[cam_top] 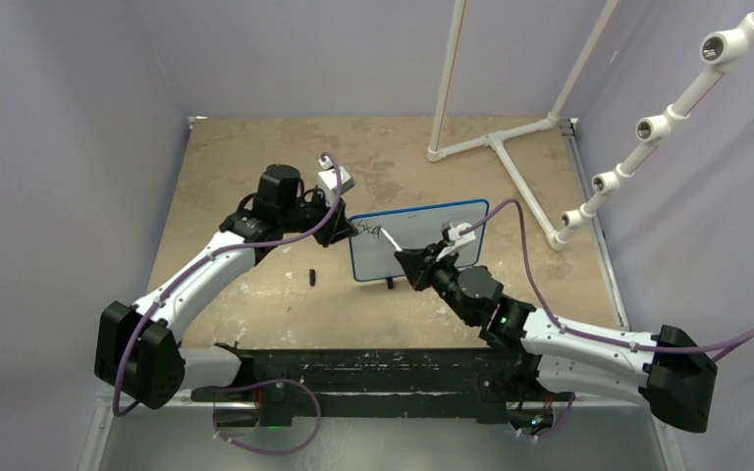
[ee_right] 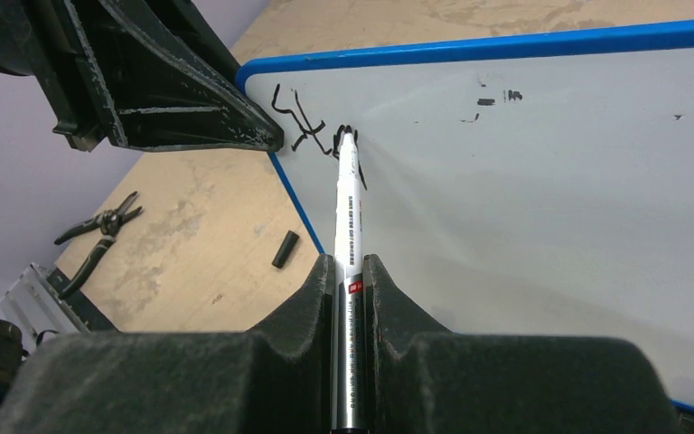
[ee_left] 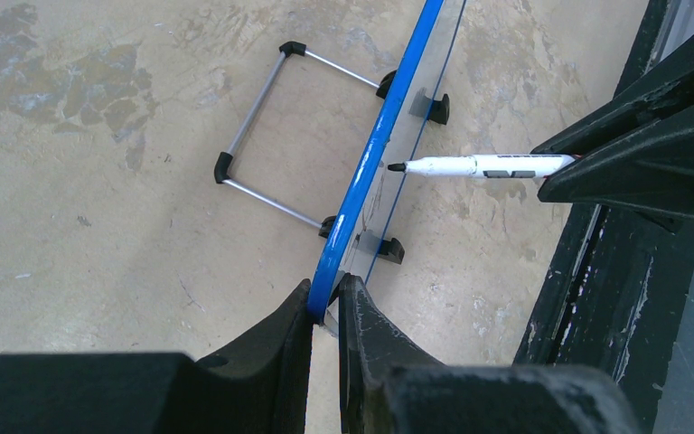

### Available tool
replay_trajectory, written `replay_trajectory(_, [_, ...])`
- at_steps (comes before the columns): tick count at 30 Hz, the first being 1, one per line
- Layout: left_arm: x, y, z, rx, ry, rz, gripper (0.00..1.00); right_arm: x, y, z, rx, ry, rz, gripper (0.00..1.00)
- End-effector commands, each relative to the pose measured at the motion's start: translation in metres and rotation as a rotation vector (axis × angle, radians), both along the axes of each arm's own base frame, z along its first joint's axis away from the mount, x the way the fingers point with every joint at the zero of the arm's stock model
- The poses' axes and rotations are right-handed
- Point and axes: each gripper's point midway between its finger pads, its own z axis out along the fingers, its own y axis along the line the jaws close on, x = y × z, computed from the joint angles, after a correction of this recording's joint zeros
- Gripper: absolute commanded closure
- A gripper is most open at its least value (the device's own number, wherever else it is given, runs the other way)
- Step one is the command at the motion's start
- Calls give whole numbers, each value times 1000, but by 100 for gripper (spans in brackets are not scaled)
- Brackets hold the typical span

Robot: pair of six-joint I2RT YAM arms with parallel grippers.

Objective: Write a sentence on the whiteboard

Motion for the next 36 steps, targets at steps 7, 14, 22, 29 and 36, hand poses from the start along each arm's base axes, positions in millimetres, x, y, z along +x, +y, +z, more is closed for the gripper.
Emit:
replay_trajectory(7, [3,5,5,19,-58,5,100,12,4,19,26,-36,-43,100])
replay_trajectory(14, [3,5,6,19,-61,4,100,13,-6,16,32,-20,-85,100])
replay_trajectory(22, [2,5,6,18,-59,5,100,11,-17,8,27,4,-112,100])
replay_trajectory(29, [2,5,5,19,-57,3,100,9,-12,-5,3,33,-88,100])
replay_trajectory(36, [2,5,5,18,-57,3,100,6,-11,-14,-5,54,-78,100])
